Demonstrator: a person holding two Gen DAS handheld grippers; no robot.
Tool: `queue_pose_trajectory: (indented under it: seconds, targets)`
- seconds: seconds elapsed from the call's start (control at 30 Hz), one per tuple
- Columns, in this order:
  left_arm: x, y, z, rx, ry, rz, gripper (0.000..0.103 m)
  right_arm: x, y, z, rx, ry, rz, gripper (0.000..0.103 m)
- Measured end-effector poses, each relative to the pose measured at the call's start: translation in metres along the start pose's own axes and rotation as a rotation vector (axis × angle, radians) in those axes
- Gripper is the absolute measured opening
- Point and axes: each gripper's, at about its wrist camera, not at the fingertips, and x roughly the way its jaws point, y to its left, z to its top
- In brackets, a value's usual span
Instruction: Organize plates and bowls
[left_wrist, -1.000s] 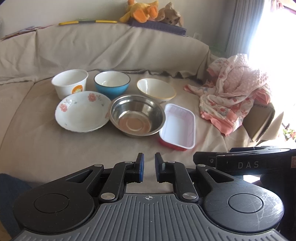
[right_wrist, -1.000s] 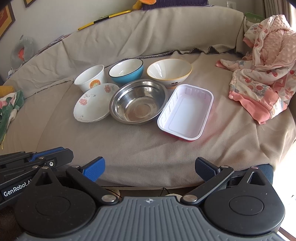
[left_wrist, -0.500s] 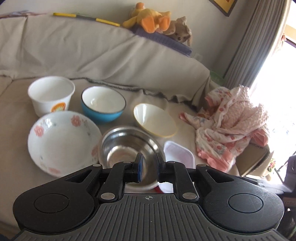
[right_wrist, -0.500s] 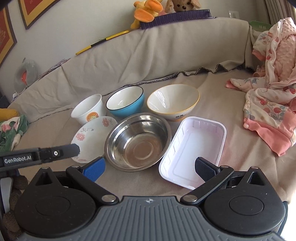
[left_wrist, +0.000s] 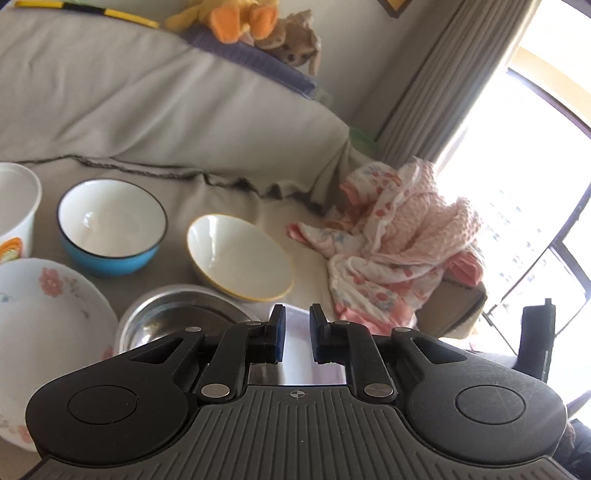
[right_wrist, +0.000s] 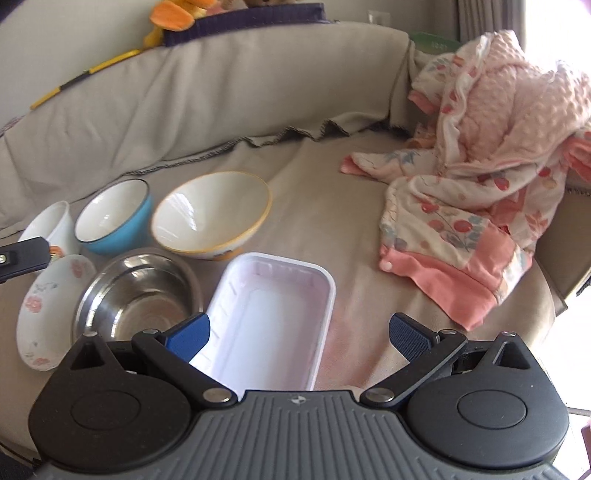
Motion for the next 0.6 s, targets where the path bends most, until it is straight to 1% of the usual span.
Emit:
queue_pose_trajectory:
  seconds: [0.03, 0.13, 0.17, 0.2, 0.3, 0.33, 0.43, 0.5, 0.53, 0.57, 0.6]
  targets:
    - [0.008, -0.002, -0.001, -0.004, 0.024, 0.004, 0.015, 0.005, -0.001, -0.003, -0.023, 0.006, 0.003, 0.103]
    - [0.034, -0.009, 0.000, 0.004, 0.071, 0.052, 0.015, 0.019, 0.002, -0.015, -0.133, -0.014, -0.007, 0.103]
    - [0.044, -0.011, 0.002, 0.011, 0.095, 0.056, 0.015, 0.026, 0.002, -0.019, -0.145, -0.017, -0.007, 0.103]
    - [0.057, -0.014, 0.003, 0.021, 0.131, 0.065, 0.015, 0.031, -0.002, -0.021, -0.137, -0.017, 0.004, 0.103]
    - [0.099, -0.024, 0.012, 0.052, 0.250, 0.065, 0.015, 0.046, -0.020, -0.027, -0.050, 0.019, 0.099, 0.103]
    - [0.113, -0.026, 0.015, 0.062, 0.289, 0.078, 0.015, 0.049, -0.026, -0.030, -0.018, 0.024, 0.120, 0.102]
    - [0.153, -0.031, 0.023, 0.101, 0.385, 0.152, 0.015, 0.056, -0.041, -0.041, 0.038, 0.018, 0.145, 0.094]
    - [0.171, -0.033, 0.025, 0.141, 0.422, 0.226, 0.015, 0.062, -0.047, -0.045, 0.044, 0.029, 0.168, 0.082]
    - [0.178, -0.034, 0.026, 0.162, 0.431, 0.264, 0.015, 0.067, -0.050, -0.047, 0.044, 0.041, 0.188, 0.073]
    - [0.185, -0.034, 0.025, 0.185, 0.441, 0.301, 0.015, 0.071, -0.052, -0.047, 0.046, 0.048, 0.209, 0.067]
    - [0.190, -0.034, 0.025, 0.196, 0.449, 0.324, 0.015, 0.075, -0.056, -0.047, 0.054, 0.052, 0.235, 0.065]
